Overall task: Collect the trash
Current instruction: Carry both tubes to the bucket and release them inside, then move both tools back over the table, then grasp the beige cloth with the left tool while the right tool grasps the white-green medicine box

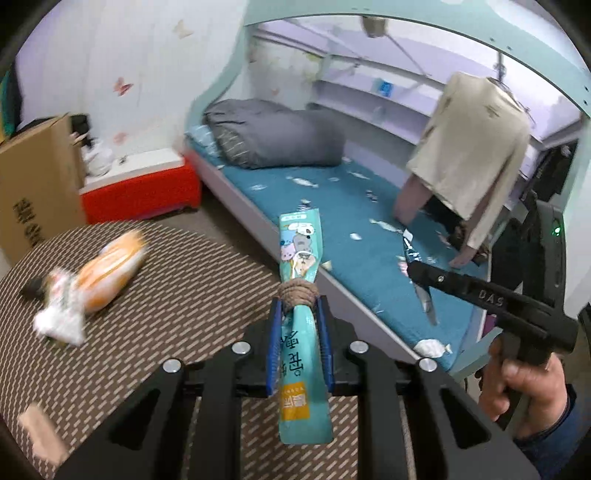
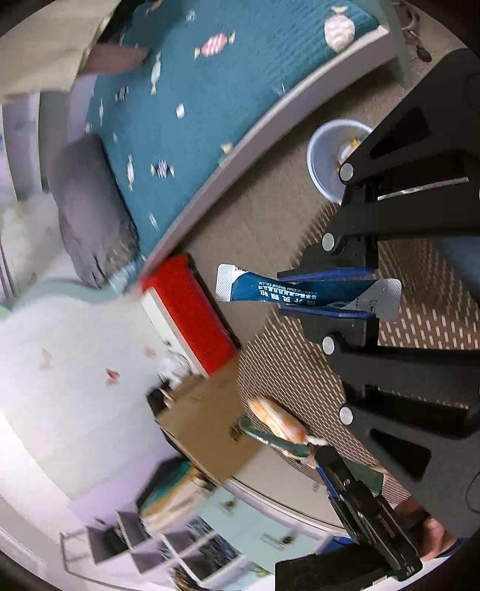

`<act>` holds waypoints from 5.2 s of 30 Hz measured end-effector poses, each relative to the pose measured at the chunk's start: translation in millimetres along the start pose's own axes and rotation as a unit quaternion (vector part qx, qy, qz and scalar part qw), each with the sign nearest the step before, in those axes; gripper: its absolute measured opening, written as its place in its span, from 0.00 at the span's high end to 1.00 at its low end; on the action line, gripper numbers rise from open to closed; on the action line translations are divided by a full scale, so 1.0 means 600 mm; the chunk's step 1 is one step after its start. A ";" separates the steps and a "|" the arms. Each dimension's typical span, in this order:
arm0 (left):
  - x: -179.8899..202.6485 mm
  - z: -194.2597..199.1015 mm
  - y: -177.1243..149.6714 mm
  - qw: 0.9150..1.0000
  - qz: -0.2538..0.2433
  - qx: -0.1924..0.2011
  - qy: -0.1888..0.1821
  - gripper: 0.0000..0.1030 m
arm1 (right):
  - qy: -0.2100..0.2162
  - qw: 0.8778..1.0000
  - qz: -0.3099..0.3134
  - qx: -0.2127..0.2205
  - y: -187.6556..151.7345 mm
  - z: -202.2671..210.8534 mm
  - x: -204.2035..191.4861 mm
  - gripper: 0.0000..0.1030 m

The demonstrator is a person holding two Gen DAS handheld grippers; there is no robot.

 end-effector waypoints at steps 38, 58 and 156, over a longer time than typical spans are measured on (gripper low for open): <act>0.085 -0.398 0.015 0.986 0.027 -0.167 -0.007 0.13 | -0.108 0.971 -0.158 -0.141 -0.063 -0.245 0.306 0.06; 0.114 -0.163 0.039 0.998 -0.011 -0.062 0.020 0.11 | -0.097 0.989 -0.102 -0.036 0.015 -0.066 0.154 0.06; -0.270 0.281 -0.217 0.954 0.185 0.024 0.236 0.65 | 0.111 0.980 0.131 -0.100 -0.152 -0.080 -0.360 0.49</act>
Point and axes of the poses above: each gripper's, at about its wrist camera, not at the fingertips, and z roughly against the way its jaws point, x to its right, y to its top, the point moved 3 cm from there along -z, roughly the way its jaws point, and after that the axes turned 12 degrees about -y, right-handed, at the moved point
